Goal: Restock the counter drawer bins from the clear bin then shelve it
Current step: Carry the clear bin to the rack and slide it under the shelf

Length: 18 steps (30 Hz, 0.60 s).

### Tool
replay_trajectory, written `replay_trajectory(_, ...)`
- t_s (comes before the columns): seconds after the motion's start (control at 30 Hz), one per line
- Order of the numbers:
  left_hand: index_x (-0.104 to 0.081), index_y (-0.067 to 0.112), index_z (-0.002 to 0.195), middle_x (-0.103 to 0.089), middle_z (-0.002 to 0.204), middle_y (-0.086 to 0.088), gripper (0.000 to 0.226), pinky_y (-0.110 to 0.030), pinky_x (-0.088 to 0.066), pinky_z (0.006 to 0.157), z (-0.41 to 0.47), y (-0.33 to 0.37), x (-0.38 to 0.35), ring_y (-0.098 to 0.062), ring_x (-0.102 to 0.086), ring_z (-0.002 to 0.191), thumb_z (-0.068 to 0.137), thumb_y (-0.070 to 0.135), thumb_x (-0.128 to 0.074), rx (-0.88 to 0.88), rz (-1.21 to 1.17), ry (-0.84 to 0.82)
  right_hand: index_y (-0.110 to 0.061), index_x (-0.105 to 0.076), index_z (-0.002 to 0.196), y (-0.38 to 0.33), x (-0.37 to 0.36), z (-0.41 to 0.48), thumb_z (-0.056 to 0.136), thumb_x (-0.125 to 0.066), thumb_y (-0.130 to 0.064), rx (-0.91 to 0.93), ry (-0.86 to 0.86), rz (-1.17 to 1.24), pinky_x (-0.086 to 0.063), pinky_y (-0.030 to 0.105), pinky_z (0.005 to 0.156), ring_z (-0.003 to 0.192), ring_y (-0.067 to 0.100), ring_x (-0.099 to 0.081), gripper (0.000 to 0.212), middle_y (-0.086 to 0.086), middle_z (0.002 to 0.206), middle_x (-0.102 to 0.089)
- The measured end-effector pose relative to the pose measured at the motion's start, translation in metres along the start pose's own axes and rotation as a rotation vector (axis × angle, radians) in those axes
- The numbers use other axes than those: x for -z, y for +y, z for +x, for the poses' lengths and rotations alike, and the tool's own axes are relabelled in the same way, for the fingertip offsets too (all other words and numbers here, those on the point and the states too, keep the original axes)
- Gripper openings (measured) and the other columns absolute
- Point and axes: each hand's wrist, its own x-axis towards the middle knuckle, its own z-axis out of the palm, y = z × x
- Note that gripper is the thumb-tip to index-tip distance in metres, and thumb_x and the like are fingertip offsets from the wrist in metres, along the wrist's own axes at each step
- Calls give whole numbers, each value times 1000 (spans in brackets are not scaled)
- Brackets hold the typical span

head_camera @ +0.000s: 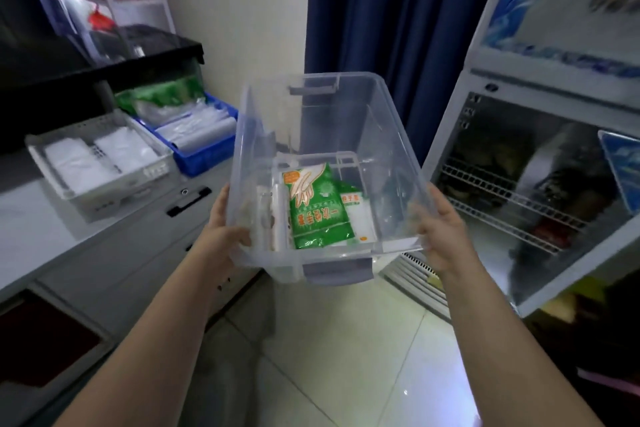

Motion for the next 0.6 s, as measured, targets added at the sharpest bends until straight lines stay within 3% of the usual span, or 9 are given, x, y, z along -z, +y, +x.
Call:
replay_trajectory(0.07, -38, 42, 140, -55, 128, -2, 99, -31, -54, 56, 31, 20, -12, -22, -69, 90, 70, -27, -34, -24, -5, -11, -27, -53, 133, -22, -12, 33, 85, -56, 13, 17, -3, 5, -56, 44, 85, 104, 23, -66, 63, 3, 126, -63)
replay_trajectory(0.2, -43, 44, 137, -60, 121, -1, 100, -30, -53, 54, 99, 60, -25, -17, -71, 77, 63, -23, -35, -88, -13, -36, -31, -53, 131, -56, -44, 101, 87, -59, 7, 64, -17, 5, -59, 33, 73, 96, 20, -69, 58, -10, 109, -68)
replay_trajectory(0.3, -42, 42, 138, -59, 121, -9, 98, -29, -50, 52, 165, 90, -28, -23, -67, 73, 63, -22, -36, -123, -22, -37, -29, -47, 137, -72, -72, 155, 87, -56, 9, 96, -17, -30, -56, 27, 70, 101, 20, -65, 63, -8, 115, -64)
replay_trajectory(0.43, -44, 42, 137, -54, 122, -11, 95, -39, -44, 67, 263, 125, -26, -30, -58, 81, 71, -25, -31, -135, -51, -54, -33, -46, 137, -95, -119, 239, 88, -57, 7, 98, -29, -37, -53, 41, 86, 103, 26, -64, 65, 0, 125, -61)
replay_trajectory(0.53, -42, 42, 138, -54, 129, -14, 96, -34, -45, 61, 337, 150, -24, -33, -53, 88, 70, -24, -29, -128, -64, -19, -35, -44, 138, -112, -156, 305, 89, -56, 5, 111, -53, -57, -56, 37, 75, 92, 22, -62, 64, 1, 130, -59)
replay_trajectory(0.6, -42, 42, 139, -54, 129, -16, 96, -31, -40, 58, 385, 163, -23, -33, -50, 89, 70, -24, -30, -127, -55, 3, -36, -44, 138, -120, -175, 349, 89, -57, 4, 114, -66, -65, -59, 31, 67, 98, 20, -65, 65, 0, 130, -59)
